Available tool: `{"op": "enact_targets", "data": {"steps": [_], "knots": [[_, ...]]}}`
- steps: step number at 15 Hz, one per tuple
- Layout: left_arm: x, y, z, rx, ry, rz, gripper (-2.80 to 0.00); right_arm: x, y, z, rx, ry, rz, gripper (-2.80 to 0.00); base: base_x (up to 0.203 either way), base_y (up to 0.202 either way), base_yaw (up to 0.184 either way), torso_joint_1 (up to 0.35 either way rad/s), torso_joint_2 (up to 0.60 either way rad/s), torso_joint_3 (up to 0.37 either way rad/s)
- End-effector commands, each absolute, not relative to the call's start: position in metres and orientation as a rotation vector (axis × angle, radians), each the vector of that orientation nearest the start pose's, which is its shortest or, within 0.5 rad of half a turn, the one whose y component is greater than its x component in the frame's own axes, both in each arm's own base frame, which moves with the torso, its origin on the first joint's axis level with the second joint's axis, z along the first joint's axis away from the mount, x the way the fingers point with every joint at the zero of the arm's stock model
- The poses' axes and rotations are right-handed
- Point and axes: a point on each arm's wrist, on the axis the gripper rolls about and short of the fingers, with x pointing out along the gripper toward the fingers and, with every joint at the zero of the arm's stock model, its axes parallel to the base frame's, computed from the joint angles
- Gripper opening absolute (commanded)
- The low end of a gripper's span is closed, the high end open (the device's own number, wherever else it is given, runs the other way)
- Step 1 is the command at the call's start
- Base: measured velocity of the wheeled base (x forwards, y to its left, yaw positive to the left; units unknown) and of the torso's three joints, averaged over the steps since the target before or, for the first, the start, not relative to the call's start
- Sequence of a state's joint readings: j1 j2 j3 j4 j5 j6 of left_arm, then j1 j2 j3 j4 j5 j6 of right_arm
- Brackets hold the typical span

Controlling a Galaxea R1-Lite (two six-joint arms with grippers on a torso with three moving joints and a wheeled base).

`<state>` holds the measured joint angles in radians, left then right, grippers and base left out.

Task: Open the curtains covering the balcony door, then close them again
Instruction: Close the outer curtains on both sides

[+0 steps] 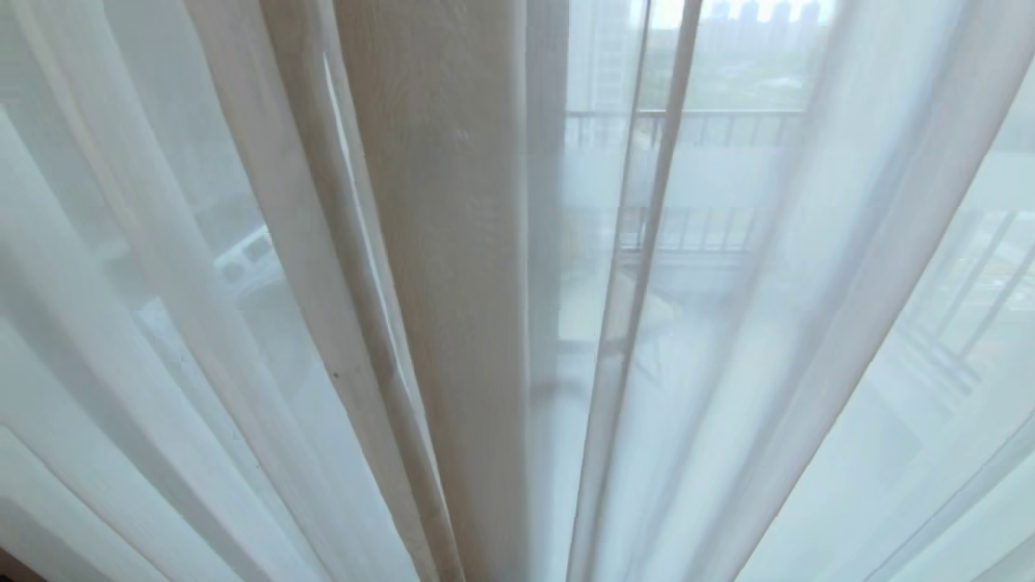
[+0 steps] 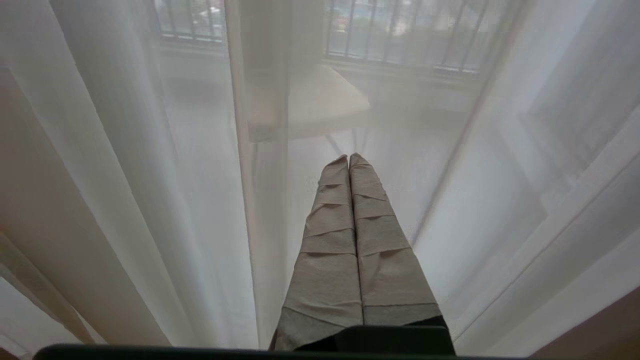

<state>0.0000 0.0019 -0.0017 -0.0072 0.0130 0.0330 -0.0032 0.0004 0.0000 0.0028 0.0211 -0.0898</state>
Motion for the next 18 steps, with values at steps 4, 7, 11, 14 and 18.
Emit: {"op": "enact_targets", "data": {"steps": [4,7,11,14,18], "knots": [[-0.0228,0.0003,0.0767,0.032,-0.007,0.014,-2.80,-0.0228,0.0006,0.0752,-0.092,0.002,0.019,-2.80,0.000,0.194,-0.001,0.003,0.00,0.004],[-0.0228,0.0003,0.0767,0.032,-0.007,0.014,-2.80,-0.0228,0.0006,0.0752,-0.090,0.002,0.019,-2.80,0.000,0.193,0.001,0.004,0.00,0.003],[-0.0228,0.0003,0.0766,0.028,-0.007,0.015,-2.80,-0.0228,0.0006,0.0752,-0.090,0.002,0.019,-2.80,0.000,0.193,0.002,0.002,0.00,0.003],[-0.0228,0.0003,0.0766,0.026,-0.006,0.015,-2.80,-0.0228,0.0006,0.0751,-0.090,0.003,0.019,-2.80,0.000,0.192,0.001,0.005,0.00,0.004],[-0.0228,0.0003,0.0766,0.026,-0.006,0.015,-2.80,-0.0228,0.0006,0.0751,-0.090,0.003,0.019,-2.80,0.000,0.192,0.001,0.003,0.00,0.003]]}}
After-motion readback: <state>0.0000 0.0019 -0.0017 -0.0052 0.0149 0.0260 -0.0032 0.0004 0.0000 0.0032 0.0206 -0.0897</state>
